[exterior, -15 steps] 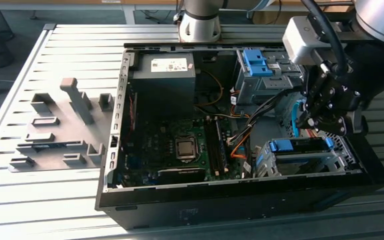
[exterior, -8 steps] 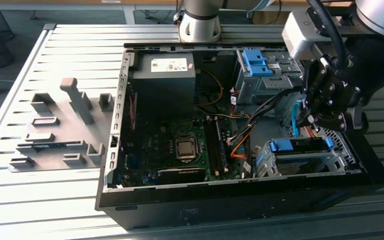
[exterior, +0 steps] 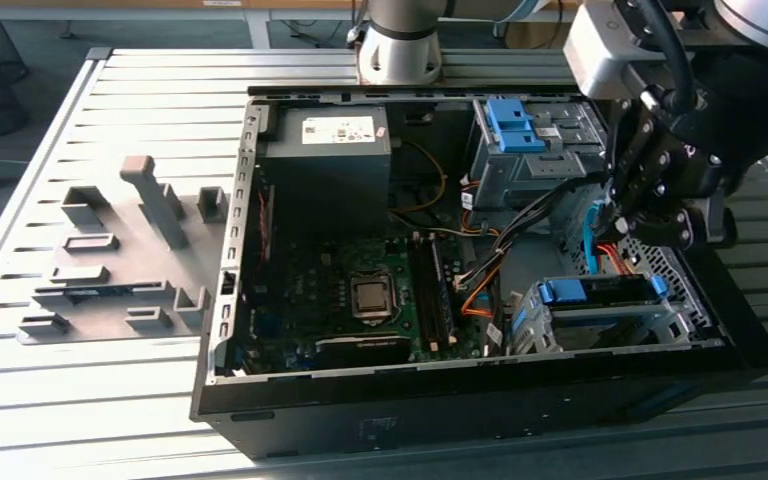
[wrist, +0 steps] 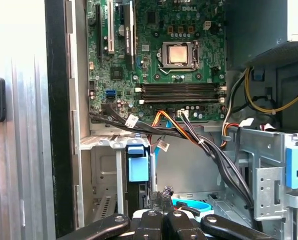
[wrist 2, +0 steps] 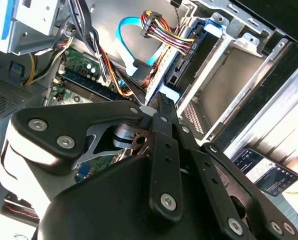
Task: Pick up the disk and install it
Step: 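Insert the second disk wire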
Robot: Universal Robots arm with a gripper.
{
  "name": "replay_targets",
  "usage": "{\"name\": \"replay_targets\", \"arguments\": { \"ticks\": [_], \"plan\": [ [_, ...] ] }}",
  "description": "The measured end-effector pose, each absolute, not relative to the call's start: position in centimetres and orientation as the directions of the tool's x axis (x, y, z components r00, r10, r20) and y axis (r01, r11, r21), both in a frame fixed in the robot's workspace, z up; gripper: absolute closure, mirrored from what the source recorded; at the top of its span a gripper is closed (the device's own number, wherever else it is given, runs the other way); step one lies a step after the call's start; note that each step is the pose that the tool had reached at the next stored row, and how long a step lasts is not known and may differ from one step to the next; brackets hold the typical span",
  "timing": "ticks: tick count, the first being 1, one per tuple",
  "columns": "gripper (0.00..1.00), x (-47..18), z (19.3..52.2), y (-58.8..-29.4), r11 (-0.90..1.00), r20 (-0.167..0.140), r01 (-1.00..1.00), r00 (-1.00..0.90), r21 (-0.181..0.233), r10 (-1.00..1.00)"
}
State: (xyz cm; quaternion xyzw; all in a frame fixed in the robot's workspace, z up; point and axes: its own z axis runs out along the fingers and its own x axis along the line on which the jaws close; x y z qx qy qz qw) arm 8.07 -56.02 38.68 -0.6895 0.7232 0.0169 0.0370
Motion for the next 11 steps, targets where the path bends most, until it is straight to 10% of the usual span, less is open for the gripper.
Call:
{"name": "replay_targets", "arguments": {
  "ticks": [11],
  "plan": [
    [0.89, 8.07, 38.69, -55.83, 0.049, -0.077, -0.998, -0.047, -0.027, -0.996]
  ]
}}
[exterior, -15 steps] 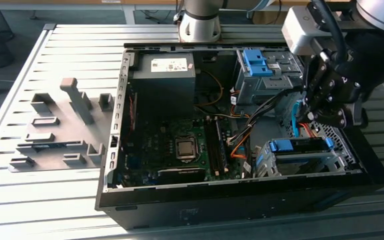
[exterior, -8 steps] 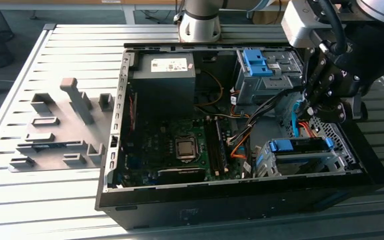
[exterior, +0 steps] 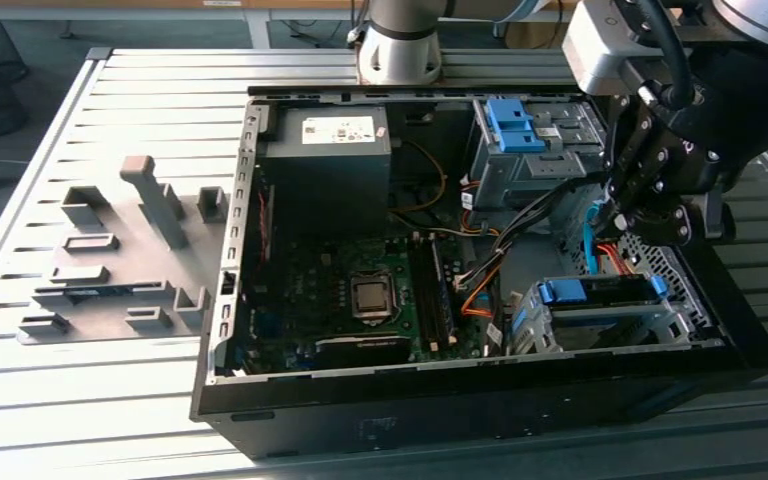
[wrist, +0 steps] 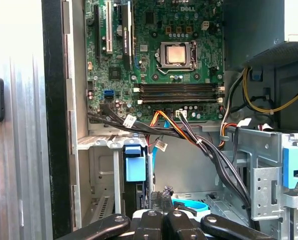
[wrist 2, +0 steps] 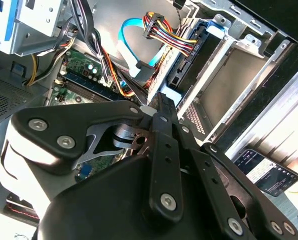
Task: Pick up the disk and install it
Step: 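Insert the second disk wire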
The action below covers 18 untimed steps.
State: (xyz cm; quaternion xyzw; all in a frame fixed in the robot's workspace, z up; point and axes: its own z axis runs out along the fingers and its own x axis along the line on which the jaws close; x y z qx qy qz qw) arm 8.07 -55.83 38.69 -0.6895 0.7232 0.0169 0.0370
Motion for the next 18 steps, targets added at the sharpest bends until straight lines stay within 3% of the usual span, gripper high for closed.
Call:
{"name": "replay_targets", "arguments": {
  "ticks": [18],
  "plan": [
    [0.89, 8.3, 39.2, -54.1, 0.049, -0.078, -0.998, -0.047, -0.026, -0.996]
  ]
}}
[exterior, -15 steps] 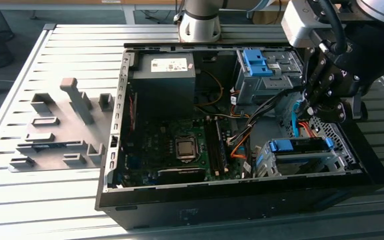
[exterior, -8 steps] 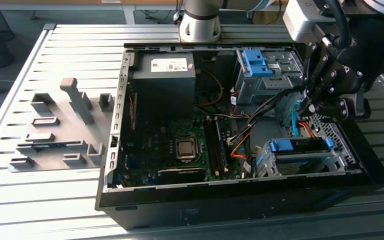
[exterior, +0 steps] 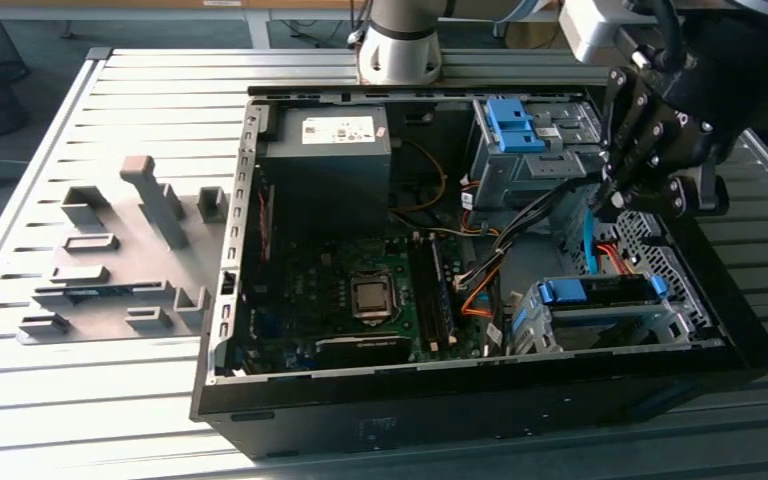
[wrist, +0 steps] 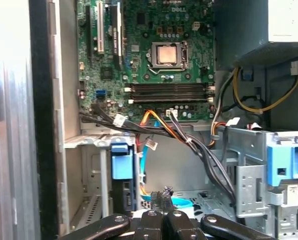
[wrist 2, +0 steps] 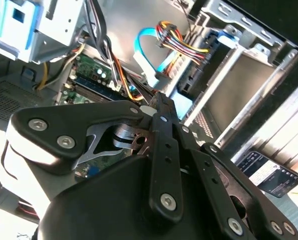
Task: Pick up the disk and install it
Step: 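Insert the second disk wire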
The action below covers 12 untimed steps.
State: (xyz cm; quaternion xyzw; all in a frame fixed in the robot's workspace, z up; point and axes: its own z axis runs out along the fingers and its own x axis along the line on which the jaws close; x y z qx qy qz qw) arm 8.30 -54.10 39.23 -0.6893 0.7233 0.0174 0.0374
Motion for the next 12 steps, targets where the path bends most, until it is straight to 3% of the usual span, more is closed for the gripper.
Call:
{"name": "replay_targets", "arguments": {
  "ticks": [5, 12],
  "plan": [
    [0.89, 8.6, 39.2, -53.1, 0.05, -0.076, -0.998, -0.047, -0.027, -0.996],
    [0.89, 8.7, 39.2, -52.1, 0.053, -0.023, -0.998, -0.053, -0.029, -0.998]
  ]
}}
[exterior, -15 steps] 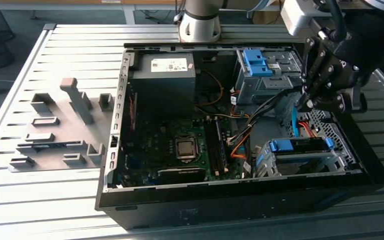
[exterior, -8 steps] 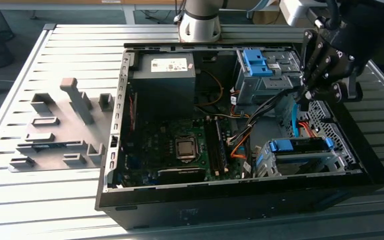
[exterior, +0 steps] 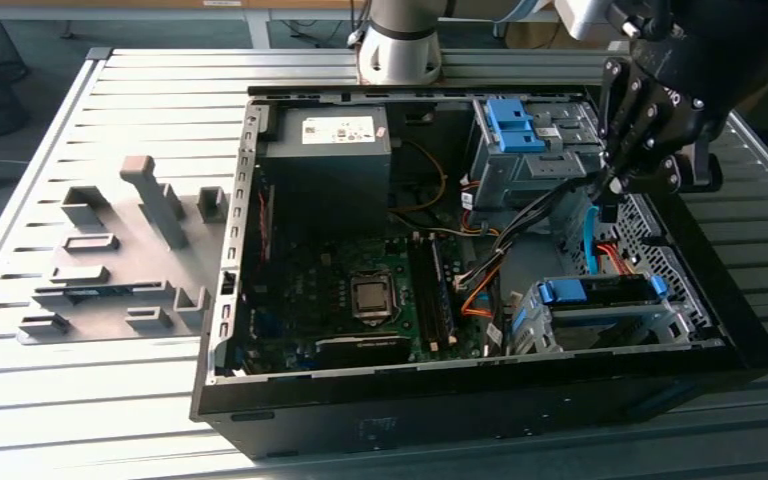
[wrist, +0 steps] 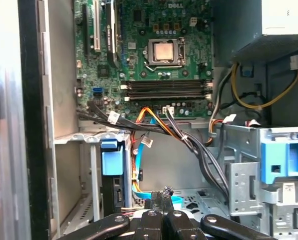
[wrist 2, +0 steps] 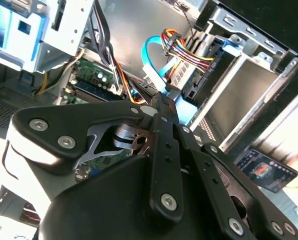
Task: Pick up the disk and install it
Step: 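Insert the second disk wire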
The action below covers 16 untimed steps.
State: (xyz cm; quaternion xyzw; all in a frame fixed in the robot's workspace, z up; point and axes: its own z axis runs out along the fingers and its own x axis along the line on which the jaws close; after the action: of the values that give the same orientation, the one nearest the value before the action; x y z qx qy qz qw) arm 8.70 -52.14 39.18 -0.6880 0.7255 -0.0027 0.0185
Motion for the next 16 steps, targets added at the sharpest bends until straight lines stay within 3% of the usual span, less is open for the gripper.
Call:
{"name": "replay_targets", "arguments": {
  "ticks": [3, 8, 11, 16],
  "plan": [
    [0.89, 8.7, 39.2, -51.9, 0.054, -0.006, -0.998, -0.053, -0.03, -0.999],
    [0.89, 8.7, 39.1, -51.3, 0.055, -0.003, -0.998, -0.055, -0.03, -0.998],
    [0.76, 8.7, 39.1, -51.2, 0.056, 0.018, -0.998, -0.057, -0.032, -0.998],
    [0.75, 8.8, 38.9, -50.8, 0.058, 0.031, -0.998, -0.059, -0.032, -0.998]
  ]
}}
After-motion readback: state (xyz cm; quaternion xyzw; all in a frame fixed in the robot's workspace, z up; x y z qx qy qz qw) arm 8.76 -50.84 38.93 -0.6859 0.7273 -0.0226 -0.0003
